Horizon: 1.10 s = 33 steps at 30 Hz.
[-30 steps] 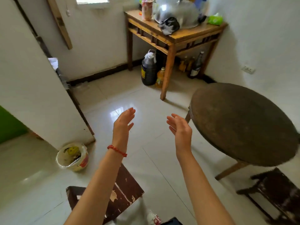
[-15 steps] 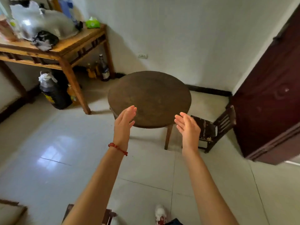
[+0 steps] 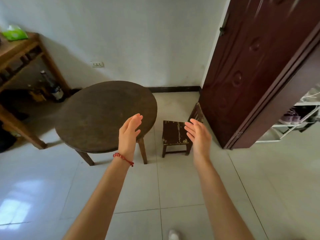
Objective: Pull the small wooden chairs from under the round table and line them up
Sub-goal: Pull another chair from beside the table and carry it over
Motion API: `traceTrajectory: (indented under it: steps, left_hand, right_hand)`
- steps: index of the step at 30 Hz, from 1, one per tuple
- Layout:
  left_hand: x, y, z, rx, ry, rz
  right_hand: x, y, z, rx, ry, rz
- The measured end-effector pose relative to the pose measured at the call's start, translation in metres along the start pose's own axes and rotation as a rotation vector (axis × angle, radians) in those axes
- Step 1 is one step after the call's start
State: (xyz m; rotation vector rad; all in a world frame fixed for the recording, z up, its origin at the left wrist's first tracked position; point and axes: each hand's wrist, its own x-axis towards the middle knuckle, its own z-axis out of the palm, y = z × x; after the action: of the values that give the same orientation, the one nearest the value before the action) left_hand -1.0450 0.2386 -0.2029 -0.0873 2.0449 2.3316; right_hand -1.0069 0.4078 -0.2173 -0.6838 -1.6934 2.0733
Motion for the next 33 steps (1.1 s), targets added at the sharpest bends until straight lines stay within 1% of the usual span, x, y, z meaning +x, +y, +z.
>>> traceTrajectory:
  steps: [7,15,23,27,33]
  left_hand:
    - [0.046,-0.011,0.085,0.009,-0.033,0.006]
    - [0.105,-0.026,0.137,0.025,-0.053,-0.017]
    - [0.201,-0.044,0.191,-0.017,-0.079,-0.061]
    - [0.266,-0.045,0.219,-0.007,-0.080,-0.097]
    - [0.338,-0.046,0.247,0.033,-0.102,-0.112]
  right_hand:
    - [0.082,-0.014,-0.042,0.002,-0.019,-0.024]
    - [0.153,-0.012,-0.054,0.000,-0.009,-0.001]
    - [0.250,-0.007,-0.048,0.003,0.045,0.009]
    - [0.317,-0.013,-0.030,-0.023,0.068,0.035]
    - [0.390,-0.024,-0.010,-0.033,0.091,0.034]
